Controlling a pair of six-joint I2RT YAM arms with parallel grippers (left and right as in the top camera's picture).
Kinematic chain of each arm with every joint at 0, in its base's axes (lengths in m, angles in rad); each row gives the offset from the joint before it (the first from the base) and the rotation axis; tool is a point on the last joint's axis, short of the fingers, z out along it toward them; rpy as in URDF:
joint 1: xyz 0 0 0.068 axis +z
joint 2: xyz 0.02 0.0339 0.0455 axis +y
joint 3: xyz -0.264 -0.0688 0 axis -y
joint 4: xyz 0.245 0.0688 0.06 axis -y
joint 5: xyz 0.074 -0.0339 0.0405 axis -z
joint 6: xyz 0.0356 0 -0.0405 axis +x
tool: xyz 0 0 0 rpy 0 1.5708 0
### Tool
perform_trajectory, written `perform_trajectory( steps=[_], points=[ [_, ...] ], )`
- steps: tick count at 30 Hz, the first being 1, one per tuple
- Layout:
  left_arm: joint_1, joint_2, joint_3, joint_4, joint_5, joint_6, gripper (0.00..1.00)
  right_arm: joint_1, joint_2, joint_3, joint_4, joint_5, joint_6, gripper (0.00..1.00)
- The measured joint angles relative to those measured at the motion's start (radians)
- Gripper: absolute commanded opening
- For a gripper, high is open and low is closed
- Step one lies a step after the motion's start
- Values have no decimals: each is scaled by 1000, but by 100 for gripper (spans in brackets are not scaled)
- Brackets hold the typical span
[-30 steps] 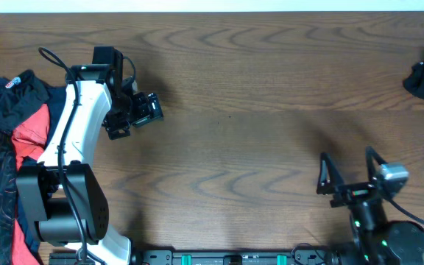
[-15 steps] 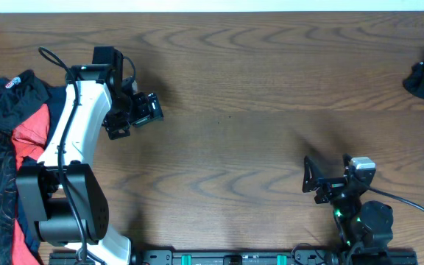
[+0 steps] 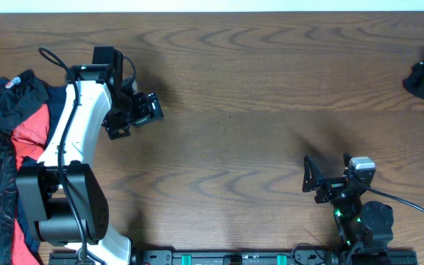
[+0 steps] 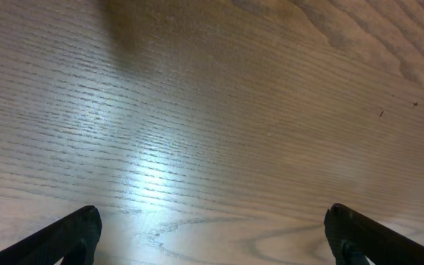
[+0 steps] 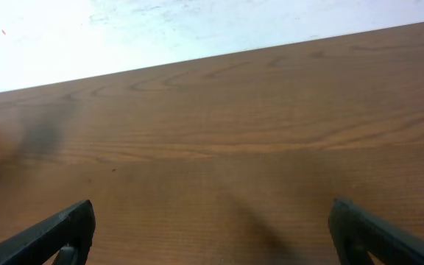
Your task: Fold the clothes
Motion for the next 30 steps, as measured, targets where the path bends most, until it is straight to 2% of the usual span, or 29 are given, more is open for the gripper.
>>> perform_trajectory(
  steps=[25, 30],
  points=[
    [0, 0, 0, 2, -5, 0, 98, 0, 0, 0, 0, 0, -4, 99],
    [0, -2, 0, 96, -45, 0, 98, 0, 0, 0, 0, 0, -4, 99]
  ],
)
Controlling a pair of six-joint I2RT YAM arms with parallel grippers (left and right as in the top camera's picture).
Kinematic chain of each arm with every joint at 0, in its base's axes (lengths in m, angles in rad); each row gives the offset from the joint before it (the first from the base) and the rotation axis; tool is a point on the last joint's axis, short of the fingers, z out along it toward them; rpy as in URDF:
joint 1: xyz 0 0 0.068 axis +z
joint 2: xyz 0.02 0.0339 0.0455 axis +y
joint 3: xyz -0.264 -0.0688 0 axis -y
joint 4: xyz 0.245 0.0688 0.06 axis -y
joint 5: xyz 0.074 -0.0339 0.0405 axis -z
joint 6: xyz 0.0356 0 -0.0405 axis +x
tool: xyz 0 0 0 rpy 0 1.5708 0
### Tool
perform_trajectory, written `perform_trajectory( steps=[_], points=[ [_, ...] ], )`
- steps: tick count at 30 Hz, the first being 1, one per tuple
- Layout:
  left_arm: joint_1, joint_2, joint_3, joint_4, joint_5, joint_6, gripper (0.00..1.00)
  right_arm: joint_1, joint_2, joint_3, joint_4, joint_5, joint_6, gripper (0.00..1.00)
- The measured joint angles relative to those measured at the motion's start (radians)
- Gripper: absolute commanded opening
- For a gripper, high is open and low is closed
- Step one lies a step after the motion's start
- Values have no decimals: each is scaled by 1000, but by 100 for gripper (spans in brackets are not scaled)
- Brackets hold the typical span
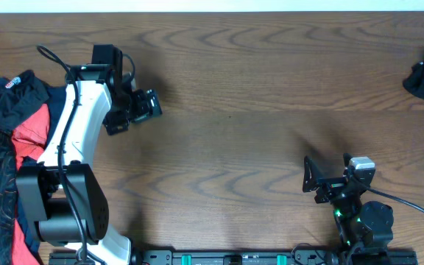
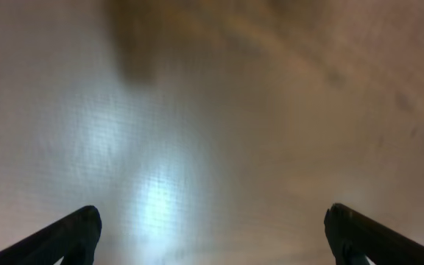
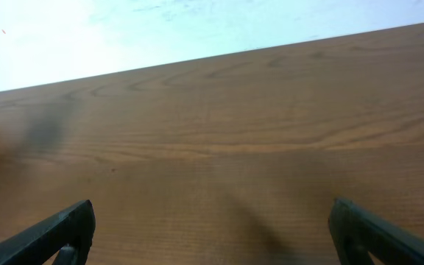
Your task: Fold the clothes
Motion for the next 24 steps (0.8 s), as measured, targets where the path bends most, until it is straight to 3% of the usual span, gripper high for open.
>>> perform_trajectory(
  steps=[9, 24],
  points=[
    [0, -212, -2, 286, -42, 3, 98, 0, 0, -1, 0, 0, 0, 99],
    [0, -733, -44, 309, -277, 29, 98, 0, 0, -1, 0, 0, 0, 99]
  ],
)
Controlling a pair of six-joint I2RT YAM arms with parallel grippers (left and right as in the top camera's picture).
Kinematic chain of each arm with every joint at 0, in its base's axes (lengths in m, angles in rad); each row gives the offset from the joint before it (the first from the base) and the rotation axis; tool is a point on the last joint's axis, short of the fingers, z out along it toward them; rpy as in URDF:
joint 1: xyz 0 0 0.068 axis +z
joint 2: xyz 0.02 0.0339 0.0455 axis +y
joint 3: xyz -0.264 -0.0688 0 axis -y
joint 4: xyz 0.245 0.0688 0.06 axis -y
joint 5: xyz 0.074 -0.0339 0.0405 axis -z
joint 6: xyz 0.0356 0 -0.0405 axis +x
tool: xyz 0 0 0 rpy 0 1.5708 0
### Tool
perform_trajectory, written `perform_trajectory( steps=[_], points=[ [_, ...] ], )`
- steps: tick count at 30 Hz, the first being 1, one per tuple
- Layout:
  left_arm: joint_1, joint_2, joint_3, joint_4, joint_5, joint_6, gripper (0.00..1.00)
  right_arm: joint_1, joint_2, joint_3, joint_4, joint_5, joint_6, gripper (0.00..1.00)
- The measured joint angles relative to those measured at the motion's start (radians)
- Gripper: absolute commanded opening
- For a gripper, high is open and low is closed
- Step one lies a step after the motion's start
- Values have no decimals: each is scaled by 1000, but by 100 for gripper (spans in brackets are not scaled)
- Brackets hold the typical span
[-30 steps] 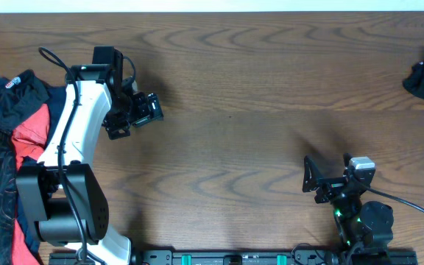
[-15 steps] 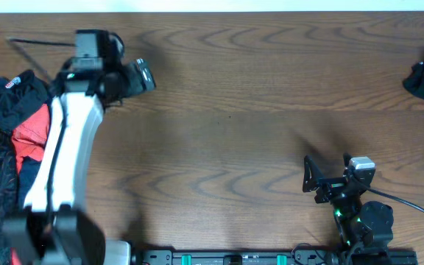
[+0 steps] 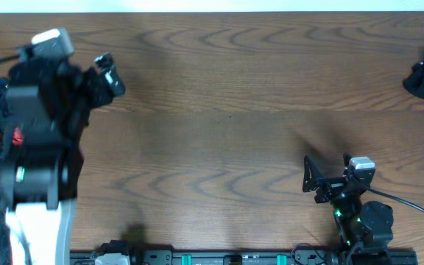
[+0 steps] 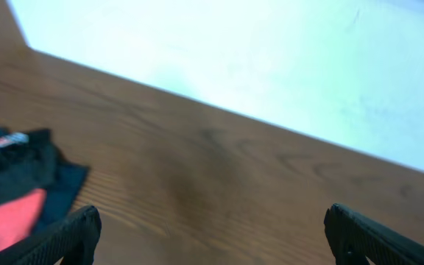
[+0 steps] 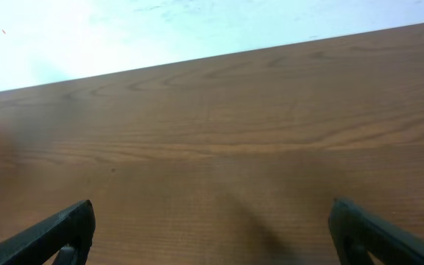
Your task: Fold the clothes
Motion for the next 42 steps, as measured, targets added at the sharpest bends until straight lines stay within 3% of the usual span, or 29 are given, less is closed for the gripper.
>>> perform_trajectory(
  steps=[7, 20, 36, 42],
  points=[
    [0, -249, -145, 46, -101, 5, 98, 0, 0, 0, 2, 0, 0, 99],
    [0, -715, -687, 385, -201, 19, 98, 0, 0, -1, 3, 0, 0, 99],
    [0, -1003, -1114, 720, -203, 19, 98, 0, 0, -1, 3, 0, 0, 99],
    [0, -1027, -1226, 824, -201, 19, 98, 0, 0, -1, 3, 0, 0, 99]
  ],
)
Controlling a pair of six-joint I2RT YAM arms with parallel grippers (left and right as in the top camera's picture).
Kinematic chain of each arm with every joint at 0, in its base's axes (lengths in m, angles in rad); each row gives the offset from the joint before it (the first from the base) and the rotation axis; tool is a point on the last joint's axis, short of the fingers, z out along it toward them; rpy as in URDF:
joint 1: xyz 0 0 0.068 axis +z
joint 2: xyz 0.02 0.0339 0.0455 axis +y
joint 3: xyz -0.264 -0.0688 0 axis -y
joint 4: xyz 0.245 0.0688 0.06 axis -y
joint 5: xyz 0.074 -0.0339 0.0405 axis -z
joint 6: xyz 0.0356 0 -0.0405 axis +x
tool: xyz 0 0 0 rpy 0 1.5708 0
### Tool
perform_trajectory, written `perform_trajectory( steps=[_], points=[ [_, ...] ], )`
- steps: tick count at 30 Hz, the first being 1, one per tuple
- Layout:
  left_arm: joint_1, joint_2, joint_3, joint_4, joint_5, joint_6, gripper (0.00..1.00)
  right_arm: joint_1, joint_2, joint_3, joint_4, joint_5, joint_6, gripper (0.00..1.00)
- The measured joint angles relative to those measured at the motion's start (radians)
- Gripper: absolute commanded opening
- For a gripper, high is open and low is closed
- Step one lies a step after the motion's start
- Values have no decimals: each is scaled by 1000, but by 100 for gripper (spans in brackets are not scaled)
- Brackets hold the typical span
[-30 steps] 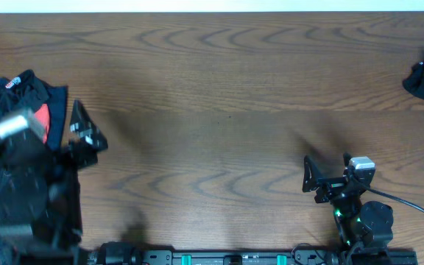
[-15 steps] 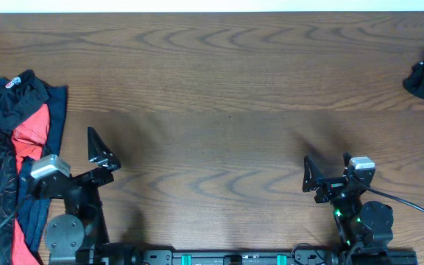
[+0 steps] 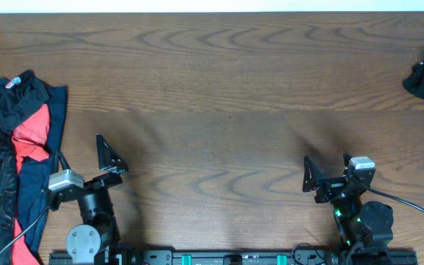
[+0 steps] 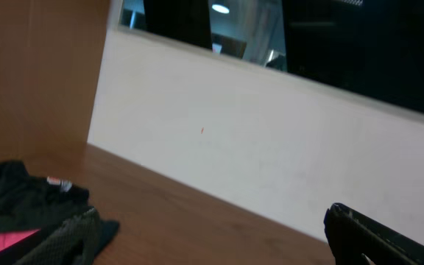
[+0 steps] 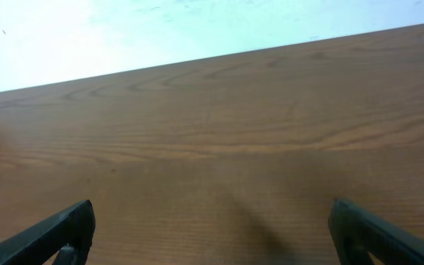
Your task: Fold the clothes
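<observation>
A heap of black and red clothes (image 3: 9, 140) lies crumpled at the table's left edge. Its near corner shows in the left wrist view as clothes (image 4: 13, 210). My left gripper (image 3: 85, 158) is drawn back by its base at the front edge, to the right of the heap, open and holding nothing. In its own view the left gripper (image 4: 212, 243) faces the back wall. My right gripper (image 3: 328, 175) rests open at the front right. The right gripper (image 5: 212, 235) has only bare wood between its fingers (image 5: 61, 230).
A second dark garment lies at the far right edge. The wooden table (image 3: 227, 110) stretches between the two arms. A white wall (image 4: 271, 140) runs behind the table's back edge.
My left arm was raised at the far left, close under the camera. Now it is folded back at its base by the front edge. The right arm and the clothes have not moved.
My left arm first reached out over bare wood at the back left, gripper open and empty, and stayed there a second later. Then it stood raised over the left side. Now it sits folded at its base. The clothes lie where they were.
</observation>
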Motion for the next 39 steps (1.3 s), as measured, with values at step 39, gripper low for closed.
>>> perform_trajectory(
  steps=[39],
  points=[
    [1, 0, -117, -68, 249, 254, 98, 0, 0, 0, 0, 0, -2, 99]
  ],
)
